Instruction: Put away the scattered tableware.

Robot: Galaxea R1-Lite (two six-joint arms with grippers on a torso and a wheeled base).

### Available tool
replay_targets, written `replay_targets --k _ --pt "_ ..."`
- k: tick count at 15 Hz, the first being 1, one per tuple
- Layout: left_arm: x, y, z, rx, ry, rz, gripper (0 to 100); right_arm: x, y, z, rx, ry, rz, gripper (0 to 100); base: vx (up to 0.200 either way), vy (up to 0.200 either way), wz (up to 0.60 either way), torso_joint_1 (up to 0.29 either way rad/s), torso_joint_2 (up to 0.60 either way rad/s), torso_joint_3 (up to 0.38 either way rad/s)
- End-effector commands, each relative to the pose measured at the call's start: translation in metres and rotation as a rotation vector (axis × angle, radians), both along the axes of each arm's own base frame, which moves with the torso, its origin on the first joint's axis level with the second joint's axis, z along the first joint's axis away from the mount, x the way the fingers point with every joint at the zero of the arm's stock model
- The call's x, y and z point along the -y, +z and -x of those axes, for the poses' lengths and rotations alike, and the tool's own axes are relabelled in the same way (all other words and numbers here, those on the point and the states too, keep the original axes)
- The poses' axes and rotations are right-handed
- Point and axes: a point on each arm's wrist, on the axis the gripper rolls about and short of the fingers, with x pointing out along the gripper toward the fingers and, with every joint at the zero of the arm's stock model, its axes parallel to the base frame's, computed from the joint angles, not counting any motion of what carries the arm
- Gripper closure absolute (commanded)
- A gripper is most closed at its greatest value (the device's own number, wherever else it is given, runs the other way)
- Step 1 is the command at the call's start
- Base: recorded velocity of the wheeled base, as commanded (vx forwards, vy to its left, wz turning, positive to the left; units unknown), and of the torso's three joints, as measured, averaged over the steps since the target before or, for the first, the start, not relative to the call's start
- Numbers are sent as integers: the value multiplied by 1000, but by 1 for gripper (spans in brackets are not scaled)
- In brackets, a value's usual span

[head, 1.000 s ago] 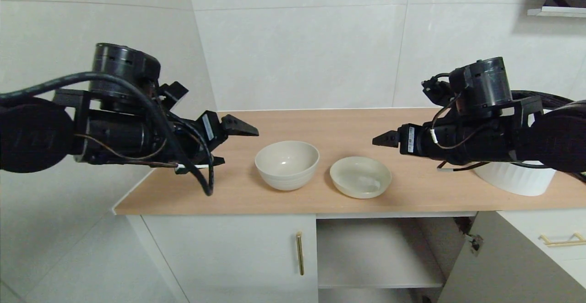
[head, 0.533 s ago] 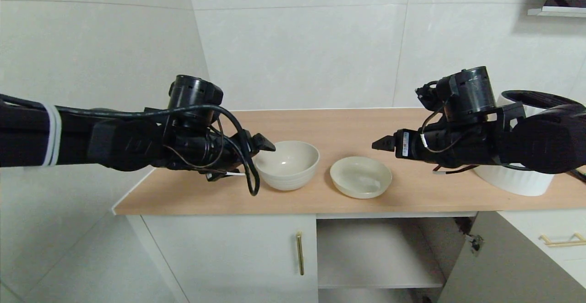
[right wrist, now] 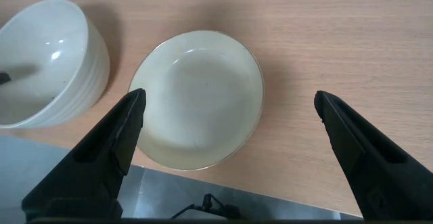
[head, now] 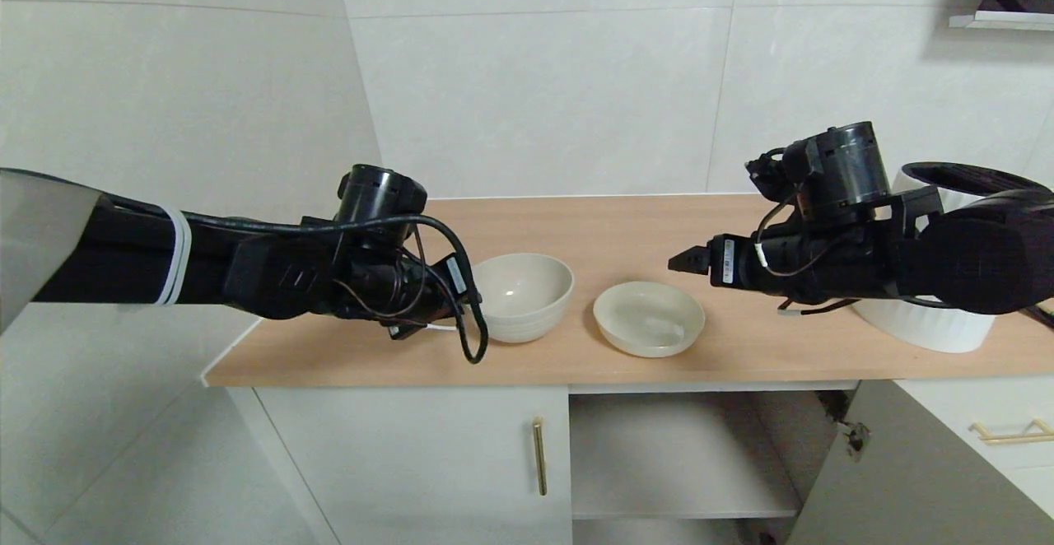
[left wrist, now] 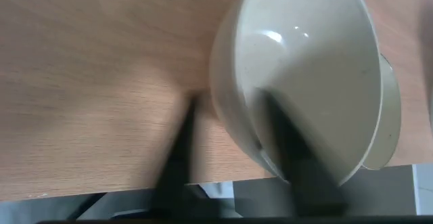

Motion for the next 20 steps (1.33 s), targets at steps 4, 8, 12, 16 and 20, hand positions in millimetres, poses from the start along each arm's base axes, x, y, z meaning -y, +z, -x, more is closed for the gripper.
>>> replay_targets --k 4,8,12,16,20 --pt "-1 5 2 11 1 5 100 -4 -2 2 -8 8 9 0 0 0 0 0 0 0" --pt "-2 9 5 19 1 8 100 -16 -25 -10 -20 -101 127 0 0 0 0 0 0 0" --pt "-2 10 5 24 2 9 100 -29 -49 -18 -44 -135 212 0 0 0 0 0 0 0" --pt "-2 10 5 24 3 8 100 -33 -59 -23 -60 -138 225 0 0 0 0 0 0 0" --pt "-2 11 6 24 4 7 100 -35 -66 -25 -73 -139 234 0 0 0 0 0 0 0"
